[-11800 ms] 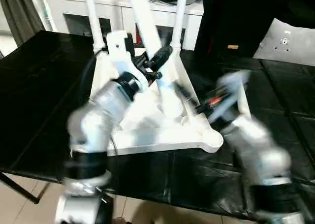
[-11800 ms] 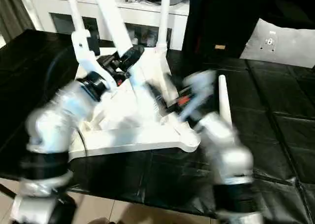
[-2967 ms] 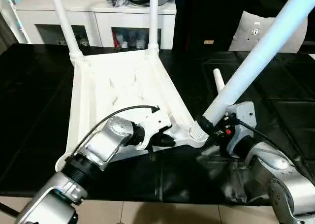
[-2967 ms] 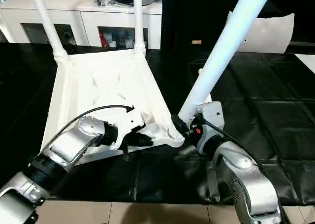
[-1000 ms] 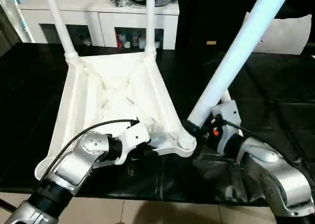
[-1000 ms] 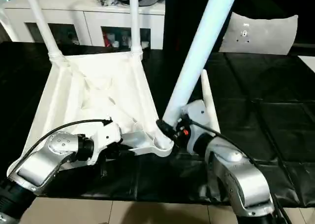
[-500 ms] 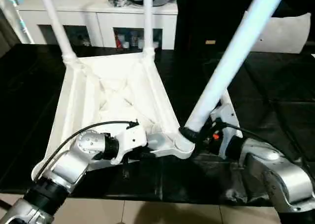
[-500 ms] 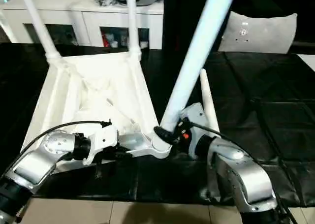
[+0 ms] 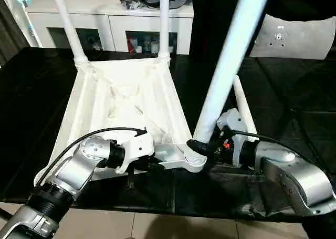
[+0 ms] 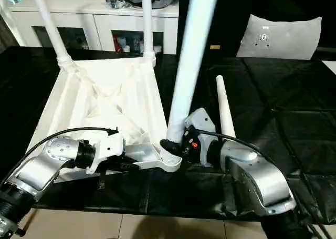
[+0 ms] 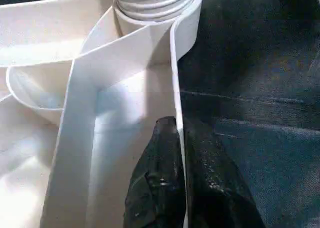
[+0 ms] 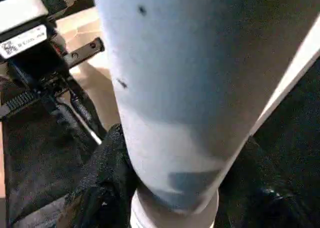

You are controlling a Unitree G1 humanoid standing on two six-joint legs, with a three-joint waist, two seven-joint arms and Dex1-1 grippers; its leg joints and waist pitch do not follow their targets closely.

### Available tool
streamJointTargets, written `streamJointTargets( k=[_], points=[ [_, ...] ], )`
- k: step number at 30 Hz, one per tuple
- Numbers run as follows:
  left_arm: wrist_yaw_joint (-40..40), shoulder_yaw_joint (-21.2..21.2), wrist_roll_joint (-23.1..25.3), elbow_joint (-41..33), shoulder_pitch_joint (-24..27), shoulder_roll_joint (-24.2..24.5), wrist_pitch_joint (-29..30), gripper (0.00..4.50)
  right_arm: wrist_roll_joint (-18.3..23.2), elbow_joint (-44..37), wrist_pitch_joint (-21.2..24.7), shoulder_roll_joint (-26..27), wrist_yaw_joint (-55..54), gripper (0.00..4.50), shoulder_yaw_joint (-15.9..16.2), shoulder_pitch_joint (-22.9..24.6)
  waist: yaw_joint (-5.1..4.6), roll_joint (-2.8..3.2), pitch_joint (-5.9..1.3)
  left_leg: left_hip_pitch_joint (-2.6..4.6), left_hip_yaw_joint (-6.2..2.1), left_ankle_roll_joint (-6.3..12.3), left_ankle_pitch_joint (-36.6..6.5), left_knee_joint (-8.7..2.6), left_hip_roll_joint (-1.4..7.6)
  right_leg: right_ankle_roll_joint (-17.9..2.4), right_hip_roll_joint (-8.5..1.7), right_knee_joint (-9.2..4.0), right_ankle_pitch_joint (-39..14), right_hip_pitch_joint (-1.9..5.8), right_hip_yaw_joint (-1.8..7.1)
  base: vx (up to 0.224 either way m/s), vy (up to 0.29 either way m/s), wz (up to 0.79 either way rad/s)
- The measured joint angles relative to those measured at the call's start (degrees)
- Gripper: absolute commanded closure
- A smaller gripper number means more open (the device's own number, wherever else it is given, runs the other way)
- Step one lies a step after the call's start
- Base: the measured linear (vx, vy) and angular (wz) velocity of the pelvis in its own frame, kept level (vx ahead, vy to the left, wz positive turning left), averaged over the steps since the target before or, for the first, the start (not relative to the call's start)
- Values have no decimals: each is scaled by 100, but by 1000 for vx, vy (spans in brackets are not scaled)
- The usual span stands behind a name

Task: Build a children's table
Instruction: Insert table leg to table base

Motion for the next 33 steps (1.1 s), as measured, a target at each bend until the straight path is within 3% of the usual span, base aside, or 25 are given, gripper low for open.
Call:
streamJointTargets(
  k=[7, 14, 19, 22, 26, 33],
  points=[
    [-38, 9, 0, 12, -4, -41, 0, 450, 5, 67, -26, -36, 174, 261, 34, -29, 35, -25, -8, 0, 0, 0, 0, -1, 0, 2, 0, -2, -9, 2, -1, 0, 0, 0],
    [-35, 60, -32, 10, 1, -63, 169, 450, 445, 483, -145, 278, 171, 261, -477, 221, 28, -27, -8, 7, 0, 0, 0, -2, 0, 7, 0, 3, -12, 3, 0, 0, 0, 0],
    [-103, 77, -96, 10, 1, -75, 249, 450, 506, 479, -328, 282, 227, 261, -543, 389, 41, -27, -8, 6, 1, 0, 0, -7, 0, 2, 0, 0, -16, 4, -1, 0, 0, 0],
    [-115, 63, -93, 9, -1, -88, 241, 450, 341, 413, -639, 132, 296, 261, -386, 481, 62, -25, -9, 7, 2, 1, -1, -8, 0, 2, -1, -2, -22, 4, -1, 0, 0, 0],
    [-98, 29, 2, 22, -12, -87, 140, 450, -150, 290, -984, -133, 413, 261, 59, 350, 85, -36, -15, 28, 2, 0, -1, -20, 0, 3, 0, -1, -26, 21, -3, 0, 0, 0],
    [-126, 0, 39, 89, -42, -73, 133, 450, -367, 438, -1089, -197, 625, 261, 277, 158, 49, -83, -44, 57, 1, -1, -1, -25, 0, 38, 0, -4, -53, 49, -4, 0, 0, 0]
  ],
)
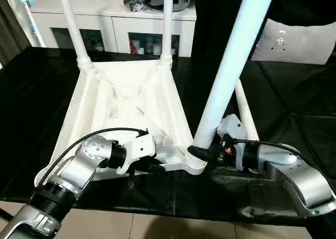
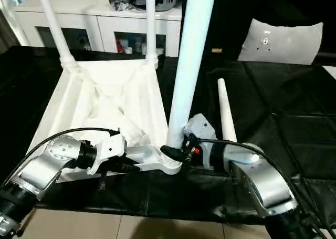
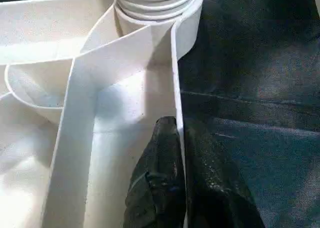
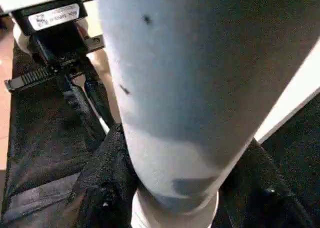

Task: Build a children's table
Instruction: Insert table leg to table base

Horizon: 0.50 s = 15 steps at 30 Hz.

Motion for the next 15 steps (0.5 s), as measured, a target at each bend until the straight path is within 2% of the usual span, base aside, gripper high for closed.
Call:
streamJointTargets(
  k=[2, 6, 11, 15],
  points=[
    [-56, -5, 17, 6, -9, 8, 0, 450, -10, 23, -50, -7, 73, 261, 8, 15, 5, -20, -12, 1, -1, 0, 0, -4, 0, -1, 0, 0, -7, 2, -2, 0, 0, 0],
    [-161, -7, 27, 53, -61, 48, 0, 450, 6, 58, -185, 19, 149, 261, 6, 67, 0, -20, -13, 3, -1, 0, -1, -5, 0, -2, 0, -5, -9, 6, -2, 0, 0, 0],
    [-439, -9, -19, 258, -241, 80, -1, 450, 248, 91, -203, 82, 292, 261, -85, 141, -3, 21, 30, 2, -2, 0, -2, -11, -2, 1, 0, -12, -10, 5, -2, 0, 0, 0],
    [-607, -55, -14, 423, -400, 95, -97, 450, 180, 42, -250, -35, 486, 261, -49, 98, 31, 26, 67, 3, -2, -1, -1, -38, -3, 0, 0, -17, -17, 2, -2, 0, 0, 0]
  ],
)
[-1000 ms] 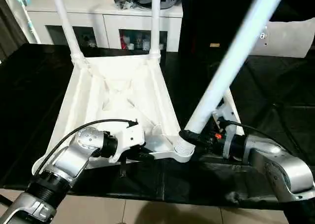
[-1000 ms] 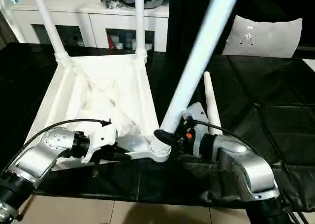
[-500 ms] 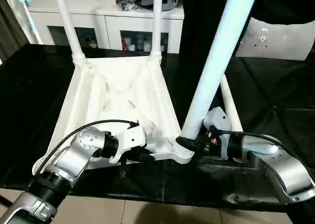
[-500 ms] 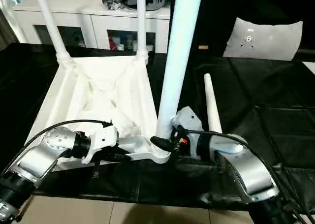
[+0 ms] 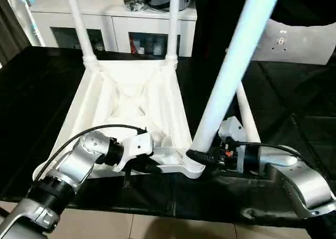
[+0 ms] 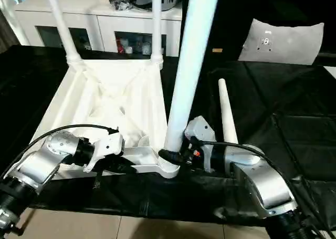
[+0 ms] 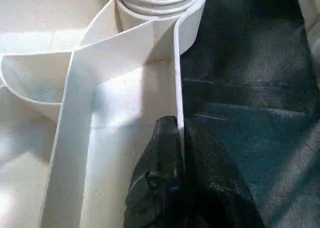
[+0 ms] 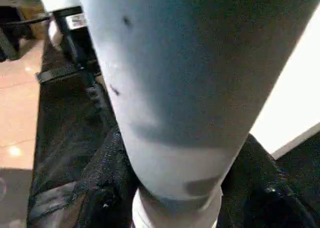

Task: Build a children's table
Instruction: Insert table leg to table base

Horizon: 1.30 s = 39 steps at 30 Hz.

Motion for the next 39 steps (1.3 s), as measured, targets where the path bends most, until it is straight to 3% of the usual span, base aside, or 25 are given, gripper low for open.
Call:
streamJointTargets(
  k=[4, 7, 15, 19, 21, 26, 31, 33, 39],
  points=[
    [-63, -27, 34, 98, -144, 74, -75, 450, -64, 9, -1, 52, 53, 261, 60, -105, -12, -24, 59, 23, 2, -2, 1, -34, -1, -9, 1, 0, -10, 3, -1, 0, 0, 0],
    [-79, -11, 38, 32, -131, 220, -74, 450, -77, 128, 0, 198, 53, 261, 138, -231, -99, -44, 78, 40, 4, -3, 1, -56, -4, -15, 1, -2, -23, 8, 1, 0, 0, 0],
    [-18, 205, 21, -346, 161, 386, 132, 450, -117, 235, -1, 396, 34, 261, 223, -331, -219, -99, 101, 59, 9, -4, 0, -93, -6, -19, 1, -21, -34, 7, 1, 0, 0, 0],
    [330, 468, -16, -939, 587, 483, 636, 450, -137, 260, -4, 653, -296, 261, 222, -304, -297, -96, 112, 63, 7, -5, 0, -100, -6, -18, 1, -35, -36, -6, -1, 0, 0, 0],
    [767, 715, -12, -1552, 960, 467, 1224, 450, -217, 322, -34, 901, -671, 261, 173, -300, -387, -96, 129, 60, 5, -9, 2, -111, -6, -18, 0, -59, -36, -28, -4, -7, 9, -10],
    [1632, 1091, -24, -2556, 1433, 68, 2432, 450, -255, 682, -99, 1376, -1462, 261, -123, -478, -566, -141, 166, -18, -1, -9, 2, -122, -17, -25, -4, -123, -34, -116, -9, -15, 16, -12],
    [2443, 1185, 108, -3210, 1544, -601, 3538, 450, -293, 1267, -97, 1893, -2159, 261, -388, -919, -560, -189, 193, -21, 6, -8, 3, -119, -15, -99, -1, -144, 14, -145, -8, 0, 0, 0],
    [2645, 1067, 163, -3230, 1414, -885, 3748, 450, -330, 1580, -96, 2033, -2444, 261, -466, -1120, -498, -205, 212, -34, 14, -8, 3, -120, -15, -108, -1, -148, 35, -156, -5, 0, 0, 0],
    [2743, 862, 210, -3293, 1224, -946, 4019, 450, -568, 1636, -115, 2043, -2509, 261, -418, -1135, -287, -206, 214, -28, 19, -14, 1, -152, -11, -116, 2, -149, 119, -156, -7, 11, -5, 1]
  ],
)
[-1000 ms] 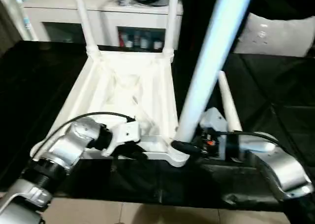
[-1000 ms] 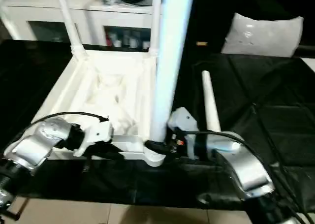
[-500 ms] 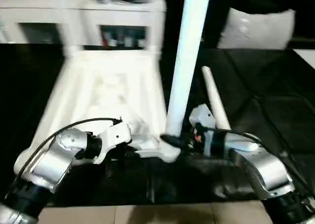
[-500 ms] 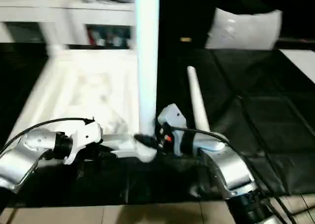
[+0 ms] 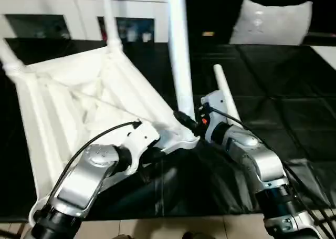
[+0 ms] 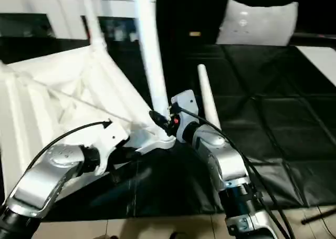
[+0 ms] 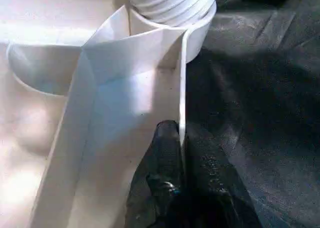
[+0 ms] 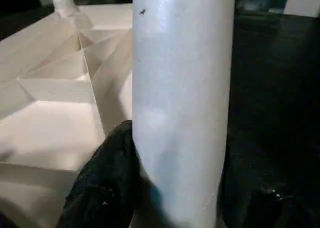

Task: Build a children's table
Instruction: Insert table leg to table base

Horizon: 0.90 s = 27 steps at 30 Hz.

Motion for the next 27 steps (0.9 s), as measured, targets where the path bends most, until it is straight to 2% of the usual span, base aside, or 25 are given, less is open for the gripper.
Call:
streamJointTargets(
  k=[5, 9, 14, 17, 20, 24, 25, 27],
  points=[
    [83, -50, 18, -53, -23, 48, 75, 450, 6, -8, -101, 38, -7, 261, -7, 39, 31, 7, 1, 4, 0, -12, 2, -14, 8, 4, 8, 0, -3, 0, -3, 0, 0, 0],
    [60, -195, 35, -80, -35, 223, -113, 450, 106, -115, -284, 53, 56, 261, -102, 178, 33, 4, 2, 2, 0, -13, 1, -15, 8, 5, 8, -3, -3, -1, -3, 0, 0, 0],
    [-306, -266, 19, 104, -37, 663, -862, 450, 749, -389, -364, 22, 605, 261, -520, 563, 54, 8, 5, -6, 0, -14, 1, -19, 8, 11, 8, -4, -7, -7, -6, 0, 0, 0],
    [-556, -157, -4, 344, -65, 881, -1276, 450, 1178, -495, -298, 7, 893, 261, -790, 696, 49, 19, 12, -9, 0, -13, 1, -7, 9, 3, 8, 1, -2, -7, -8, 0, 0, 0],
    [-700, -66, -45, 531, -92, 1032, -1511, 450, 1407, -502, -274, -86, 919, 261, -1144, 691, 48, 21, 13, -10, 0, -12, 2, 8, 9, -2, 7, 8, 3, -7, -8, 0, 0, 0],
    [-745, 3, -210, 733, -131, 1038, -1670, 450, 1518, -621, -254, -117, 949, 261, -1224, 685, 41, 21, 13, -9, 2, -11, 2, 23, 11, -4, 6, 37, 2, -12, -7, 0, 0, 0],
    [-803, 51, -265, 761, -134, 1036, -1663, 406, 1519, -681, -237, -130, 950, 261, -1213, 693, 42, 21, 13, -14, 4, -11, 2, 29, 12, -5, 5, 52, 1, -23, -7, 0, 0, 0],
    [-1004, 334, -632, 765, -192, 954, -1615, 406, 1480, -861, -230, -232, 949, 261, -1133, 754, 59, 20, 12, -21, 2, -10, 7, 36, 16, -5, 5, 65, 0, -32, -10, 0, 0, 0]
  ],
)
